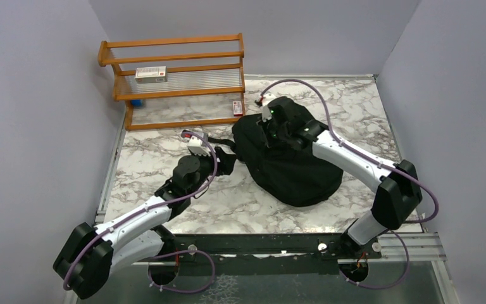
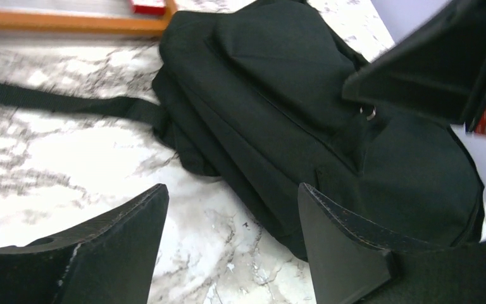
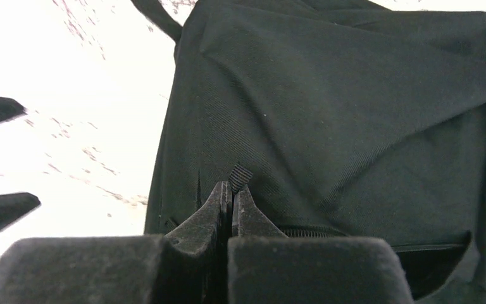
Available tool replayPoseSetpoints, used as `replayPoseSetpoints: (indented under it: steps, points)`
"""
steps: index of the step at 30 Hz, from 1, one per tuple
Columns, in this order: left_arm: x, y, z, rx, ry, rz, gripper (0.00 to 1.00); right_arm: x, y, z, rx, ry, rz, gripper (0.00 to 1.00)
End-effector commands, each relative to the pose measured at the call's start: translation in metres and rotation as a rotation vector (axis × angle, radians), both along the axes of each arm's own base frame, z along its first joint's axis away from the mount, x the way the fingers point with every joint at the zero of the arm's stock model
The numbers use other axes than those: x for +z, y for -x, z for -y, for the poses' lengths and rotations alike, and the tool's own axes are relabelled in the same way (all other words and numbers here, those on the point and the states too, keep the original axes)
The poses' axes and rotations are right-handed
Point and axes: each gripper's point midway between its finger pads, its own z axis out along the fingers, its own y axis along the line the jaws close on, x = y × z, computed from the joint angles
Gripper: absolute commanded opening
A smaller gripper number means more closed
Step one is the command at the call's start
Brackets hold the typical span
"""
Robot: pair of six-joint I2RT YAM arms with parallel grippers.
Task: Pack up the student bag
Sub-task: Zip the student bag at the center of the board.
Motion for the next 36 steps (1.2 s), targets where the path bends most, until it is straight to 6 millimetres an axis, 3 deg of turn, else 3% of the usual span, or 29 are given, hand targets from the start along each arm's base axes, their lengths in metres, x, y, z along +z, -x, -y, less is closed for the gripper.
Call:
replayPoseSetpoints:
  steps: [1, 6, 12, 21, 27, 31, 36]
  points:
    - [0.032, 0.000, 0.027, -0.195, -0.060, 0.240, 0.77, 0.043, 0.002, -0.025, 0.038, -0.378, -0.054, 0.00]
    - [0.052, 0.000, 0.056, -0.322, -0.112, 0.404, 0.83, 0.046, 0.002, -0.027, 0.009, -0.469, -0.101, 0.01]
    - [0.060, -0.007, 0.087, -0.361, -0.164, 0.473, 0.85, 0.051, 0.003, -0.029, -0.039, -0.547, -0.152, 0.01]
    - [0.051, -0.017, 0.111, -0.274, -0.147, 0.463, 0.90, 0.057, 0.004, -0.027, -0.094, -0.601, -0.187, 0.00]
    - [0.037, -0.033, 0.115, -0.158, -0.185, 0.429, 0.91, 0.062, 0.006, -0.028, -0.091, -0.629, -0.203, 0.01]
    - [0.027, -0.043, 0.119, -0.139, -0.238, 0.428, 0.82, 0.062, 0.008, -0.029, -0.086, -0.633, -0.213, 0.00]
    - [0.018, -0.026, 0.122, -0.231, -0.269, 0.442, 0.49, 0.056, 0.005, -0.022, -0.115, -0.609, -0.197, 0.00]
